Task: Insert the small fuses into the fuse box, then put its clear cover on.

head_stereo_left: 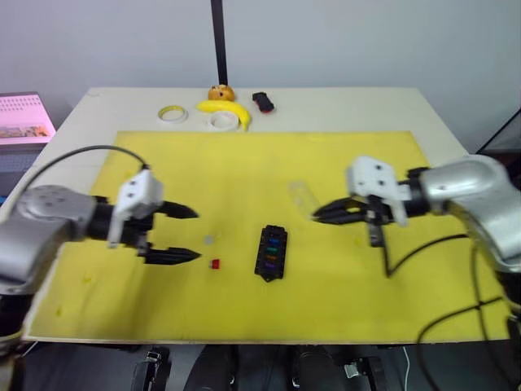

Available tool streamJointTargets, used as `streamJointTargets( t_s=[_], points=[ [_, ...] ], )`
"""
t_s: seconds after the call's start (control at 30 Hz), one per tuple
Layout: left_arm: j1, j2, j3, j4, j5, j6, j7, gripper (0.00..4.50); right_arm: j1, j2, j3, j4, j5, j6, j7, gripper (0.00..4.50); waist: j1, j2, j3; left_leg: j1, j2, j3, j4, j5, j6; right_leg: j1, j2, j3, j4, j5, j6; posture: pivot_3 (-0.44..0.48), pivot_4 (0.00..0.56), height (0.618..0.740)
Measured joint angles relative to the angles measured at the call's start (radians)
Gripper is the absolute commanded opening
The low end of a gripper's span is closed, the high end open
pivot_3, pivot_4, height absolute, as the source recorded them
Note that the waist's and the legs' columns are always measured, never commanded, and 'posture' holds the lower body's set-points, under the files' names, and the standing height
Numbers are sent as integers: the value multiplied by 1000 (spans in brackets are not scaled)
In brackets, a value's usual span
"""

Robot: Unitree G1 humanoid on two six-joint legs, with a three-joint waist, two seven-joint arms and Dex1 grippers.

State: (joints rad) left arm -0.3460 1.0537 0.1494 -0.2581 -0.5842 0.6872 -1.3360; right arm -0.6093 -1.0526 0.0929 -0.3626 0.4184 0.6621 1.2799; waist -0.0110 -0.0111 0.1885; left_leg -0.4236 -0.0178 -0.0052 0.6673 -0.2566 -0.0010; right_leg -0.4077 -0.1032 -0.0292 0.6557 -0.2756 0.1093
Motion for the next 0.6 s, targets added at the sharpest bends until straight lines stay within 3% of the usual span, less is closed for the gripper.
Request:
streamJointTargets(
  t_s=[0.2, 0.37, 0.6],
  points=[
    [245, 136, 237, 73, 15, -24, -75, 4500, 136, -147, -98, 148, -58, -173, 82, 4443, -8, 1, 0, 5, 1, 4, -2, 0, 0, 2, 0, 1, 0, 0, 0, 0, 150, 740],
    [418, 143, 311, 128, 73, -94, -122, 4500, 154, -166, -116, 285, -103, -261, 93, 4443, -5, 1, 0, 5, 4, 5, -2, 0, 0, 2, 0, 1, -1, 0, -1, 0, 150, 740],
    [363, 113, 283, 72, 39, -100, -85, 4500, 61, -105, -89, 278, -106, -264, 80, 4443, -3, 1, 0, 4, 4, 5, -2, 0, -1, 1, -2, 2, -2, 0, -1, 0, 150, 740]
  ],
)
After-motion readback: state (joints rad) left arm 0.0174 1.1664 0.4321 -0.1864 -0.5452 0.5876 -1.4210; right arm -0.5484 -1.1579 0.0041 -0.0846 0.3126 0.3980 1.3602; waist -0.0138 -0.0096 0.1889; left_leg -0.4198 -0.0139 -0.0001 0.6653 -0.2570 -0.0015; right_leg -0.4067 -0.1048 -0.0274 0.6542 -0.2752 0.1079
